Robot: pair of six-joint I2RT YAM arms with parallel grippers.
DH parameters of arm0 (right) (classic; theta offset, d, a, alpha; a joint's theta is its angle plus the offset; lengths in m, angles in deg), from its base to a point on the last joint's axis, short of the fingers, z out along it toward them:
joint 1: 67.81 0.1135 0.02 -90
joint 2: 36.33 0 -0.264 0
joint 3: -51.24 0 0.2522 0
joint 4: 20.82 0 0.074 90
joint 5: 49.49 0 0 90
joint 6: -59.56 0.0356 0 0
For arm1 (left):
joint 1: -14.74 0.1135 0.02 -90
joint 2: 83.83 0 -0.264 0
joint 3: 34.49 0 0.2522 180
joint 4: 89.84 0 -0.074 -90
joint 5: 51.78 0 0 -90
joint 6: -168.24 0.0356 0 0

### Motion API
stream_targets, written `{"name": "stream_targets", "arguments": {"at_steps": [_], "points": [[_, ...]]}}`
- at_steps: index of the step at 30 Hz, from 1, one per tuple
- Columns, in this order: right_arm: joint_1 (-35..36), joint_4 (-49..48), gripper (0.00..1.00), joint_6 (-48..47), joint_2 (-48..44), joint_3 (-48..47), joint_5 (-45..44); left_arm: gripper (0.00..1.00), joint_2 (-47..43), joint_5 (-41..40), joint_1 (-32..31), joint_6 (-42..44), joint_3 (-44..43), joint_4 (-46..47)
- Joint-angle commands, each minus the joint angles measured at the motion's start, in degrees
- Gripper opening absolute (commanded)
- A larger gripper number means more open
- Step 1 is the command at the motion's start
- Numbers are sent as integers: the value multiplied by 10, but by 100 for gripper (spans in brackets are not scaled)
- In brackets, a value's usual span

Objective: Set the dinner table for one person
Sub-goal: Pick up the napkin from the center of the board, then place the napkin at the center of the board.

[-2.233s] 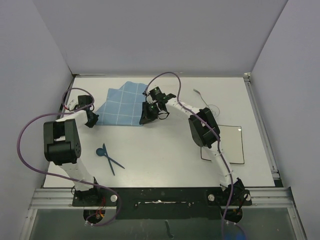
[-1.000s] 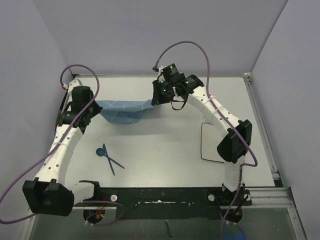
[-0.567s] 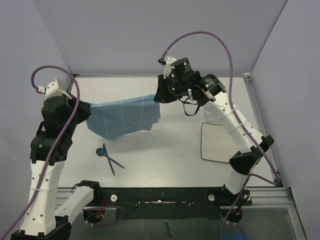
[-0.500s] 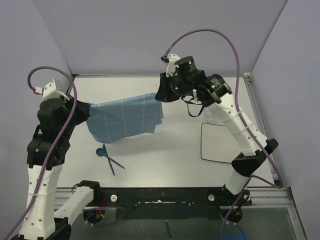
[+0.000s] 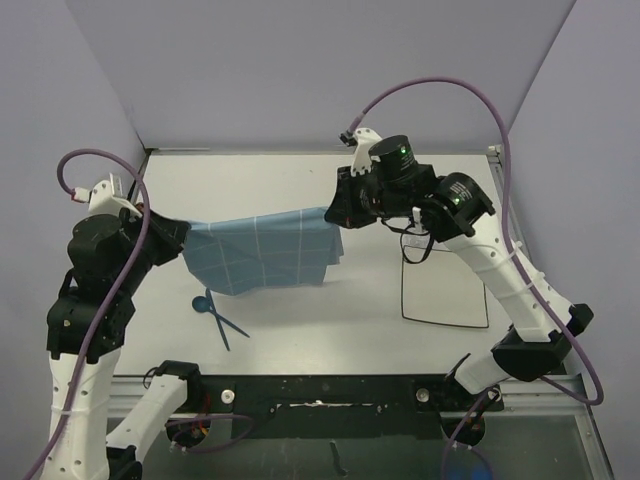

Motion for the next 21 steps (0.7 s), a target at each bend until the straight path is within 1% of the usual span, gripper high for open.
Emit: {"name": "stream_targets", "arguments": {"at_steps": [1,6,11,16,21], "points": [[-5,-2,0,3,-37,39,-92,0,-11,-86,14,23,6,1],[8,-12,0,12,-37,60,-91,0,-2,-76,14,19,18,8],[18,2,0,17,-47,59,-99,0,4,-69,14,18,12,13],[38,26,0,29,-77,68,-130,0,-5,-63,14,20,-2,0],[70,44,0,52,-120,97,-169,0,-28,-51,14,24,-20,-32]]}}
